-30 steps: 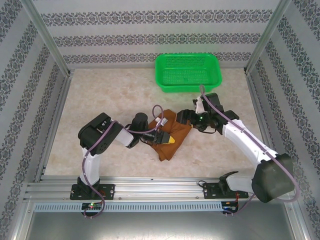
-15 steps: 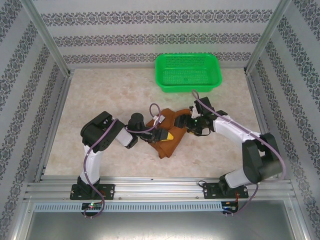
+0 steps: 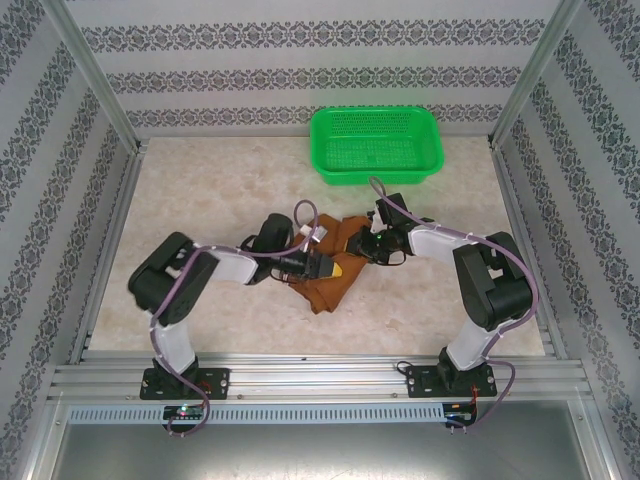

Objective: Roll up the long pants

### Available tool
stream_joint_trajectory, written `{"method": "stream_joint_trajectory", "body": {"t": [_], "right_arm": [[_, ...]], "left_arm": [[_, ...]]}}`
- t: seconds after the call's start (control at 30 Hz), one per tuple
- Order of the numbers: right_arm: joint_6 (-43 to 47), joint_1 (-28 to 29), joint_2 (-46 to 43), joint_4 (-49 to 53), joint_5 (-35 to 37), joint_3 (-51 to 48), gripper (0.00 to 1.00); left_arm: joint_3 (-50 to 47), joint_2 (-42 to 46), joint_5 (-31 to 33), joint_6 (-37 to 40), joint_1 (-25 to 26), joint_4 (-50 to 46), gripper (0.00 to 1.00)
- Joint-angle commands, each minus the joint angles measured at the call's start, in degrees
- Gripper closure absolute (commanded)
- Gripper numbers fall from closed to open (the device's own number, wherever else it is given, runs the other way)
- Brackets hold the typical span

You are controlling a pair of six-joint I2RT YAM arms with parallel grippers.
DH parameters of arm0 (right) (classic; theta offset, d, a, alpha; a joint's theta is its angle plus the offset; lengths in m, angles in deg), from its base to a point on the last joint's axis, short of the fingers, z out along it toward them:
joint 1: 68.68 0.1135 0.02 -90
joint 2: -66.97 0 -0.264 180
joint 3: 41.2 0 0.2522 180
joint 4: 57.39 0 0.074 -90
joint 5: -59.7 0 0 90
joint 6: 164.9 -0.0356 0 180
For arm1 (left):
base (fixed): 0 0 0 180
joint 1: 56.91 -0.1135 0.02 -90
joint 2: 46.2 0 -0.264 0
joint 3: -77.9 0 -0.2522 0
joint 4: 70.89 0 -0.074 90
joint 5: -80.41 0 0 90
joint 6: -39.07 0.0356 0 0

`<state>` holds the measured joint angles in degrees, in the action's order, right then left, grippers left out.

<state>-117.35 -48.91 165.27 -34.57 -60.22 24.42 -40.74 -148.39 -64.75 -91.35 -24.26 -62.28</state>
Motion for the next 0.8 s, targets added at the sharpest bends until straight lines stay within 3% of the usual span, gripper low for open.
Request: {"method": "stream_joint_trajectory", "body": {"t": [0.0,0.2,0.3,0.5,0.63,0.67,0.7,0.77], "right_arm": [[-2.3,0.3,1.5,-0.6,3.7,-3.1,1.00],[-3.6,1.7,1.9,-1.8,3.7,-3.9,1.00],[-4.1,2.3,2.9,-2.1,3.6,-3.6,1.00],[-3.8,3.3,4.5,-2.1,3.2,-2.6,1.00],[-3.7,3.7,4.7,-2.5,3.3,-2.6,1.00],[-3.7,3.8,4.8,-2.5,3.3,-2.6,1.00],[-3.7,3.9,4.9,-2.7,3.2,-2.6,1.00],[-3.4,4.0,5.0,-2.6,3.1,-2.6,1.00]], "left_arm": [[5.8,9.4,21.0,23.5,0.3,-37.4,0.77],[5.9,21.1,40.3,28.0,5.0,-46.5,0.72],[7.0,23.1,53.0,29.5,12.9,-48.8,0.71],[13.6,19.1,75.6,33.5,27.2,-54.6,0.46],[17.9,13.7,79.9,34.6,29.9,-56.9,0.38],[18.5,12.4,78.9,35.2,30.4,-56.7,0.19],[19.5,10.8,78.6,35.7,31.0,-56.9,0.09],[21.3,7.8,78.7,36.5,32.0,-57.1,0.08]]}}
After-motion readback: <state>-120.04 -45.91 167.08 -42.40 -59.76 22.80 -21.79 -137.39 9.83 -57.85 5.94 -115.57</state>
